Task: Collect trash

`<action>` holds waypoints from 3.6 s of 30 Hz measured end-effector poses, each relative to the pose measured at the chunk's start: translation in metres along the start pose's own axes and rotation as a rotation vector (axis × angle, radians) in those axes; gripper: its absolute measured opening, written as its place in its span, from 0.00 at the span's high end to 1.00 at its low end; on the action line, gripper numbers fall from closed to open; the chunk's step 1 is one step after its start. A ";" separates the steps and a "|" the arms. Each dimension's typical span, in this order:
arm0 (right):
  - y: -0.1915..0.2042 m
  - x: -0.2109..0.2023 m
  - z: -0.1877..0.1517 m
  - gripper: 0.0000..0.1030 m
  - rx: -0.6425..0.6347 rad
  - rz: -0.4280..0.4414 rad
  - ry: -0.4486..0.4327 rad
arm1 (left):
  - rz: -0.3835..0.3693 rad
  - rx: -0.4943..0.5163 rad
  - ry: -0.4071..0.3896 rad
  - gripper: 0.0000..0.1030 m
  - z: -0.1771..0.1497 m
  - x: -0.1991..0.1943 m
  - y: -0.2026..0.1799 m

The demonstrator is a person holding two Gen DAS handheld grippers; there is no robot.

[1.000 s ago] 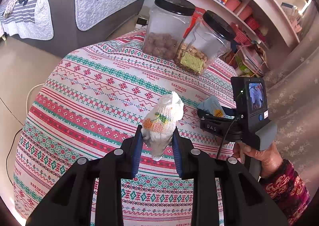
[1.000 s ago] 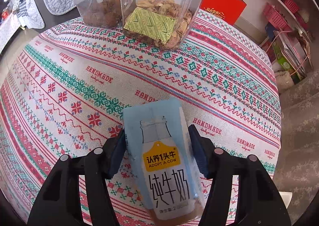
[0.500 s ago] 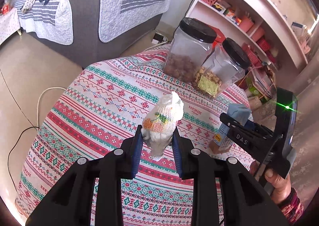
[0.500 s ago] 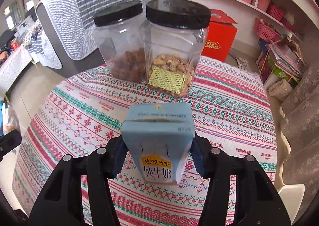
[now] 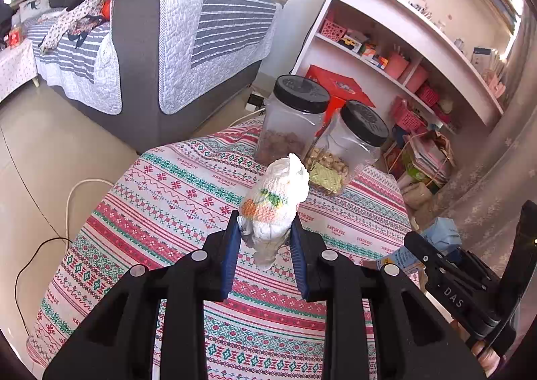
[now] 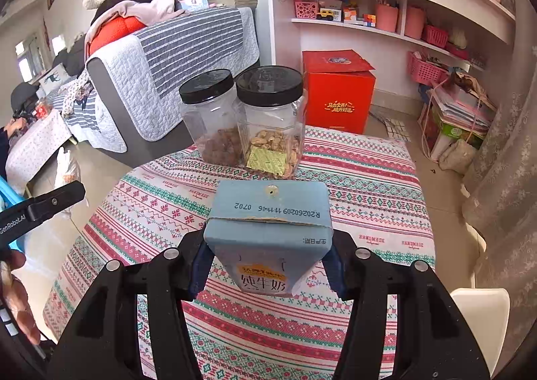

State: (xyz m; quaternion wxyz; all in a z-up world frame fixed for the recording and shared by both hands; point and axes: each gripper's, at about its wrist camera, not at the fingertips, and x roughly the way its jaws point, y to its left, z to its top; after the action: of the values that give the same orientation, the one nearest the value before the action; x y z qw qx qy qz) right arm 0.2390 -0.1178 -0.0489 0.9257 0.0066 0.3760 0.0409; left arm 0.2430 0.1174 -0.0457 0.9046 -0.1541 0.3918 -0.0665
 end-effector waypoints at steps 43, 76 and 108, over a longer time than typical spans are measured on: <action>-0.235 -0.130 -0.099 0.48 0.358 -0.435 -0.157 | -0.179 0.368 0.029 0.71 -0.075 0.005 -0.224; -0.345 -0.232 -0.190 0.07 0.594 -0.774 -0.161 | -0.425 0.581 0.174 0.46 -0.176 0.016 -0.414; -0.174 -0.181 -0.111 0.07 0.297 -0.584 -0.278 | 0.018 0.401 -0.098 0.07 -0.120 -0.043 -0.251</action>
State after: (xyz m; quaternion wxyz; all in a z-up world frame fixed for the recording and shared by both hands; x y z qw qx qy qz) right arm 0.0448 -0.3074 -0.0104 0.9296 0.0389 0.2342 -0.2818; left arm 0.1266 -0.1364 -0.0108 0.9357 0.0295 0.3275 -0.1277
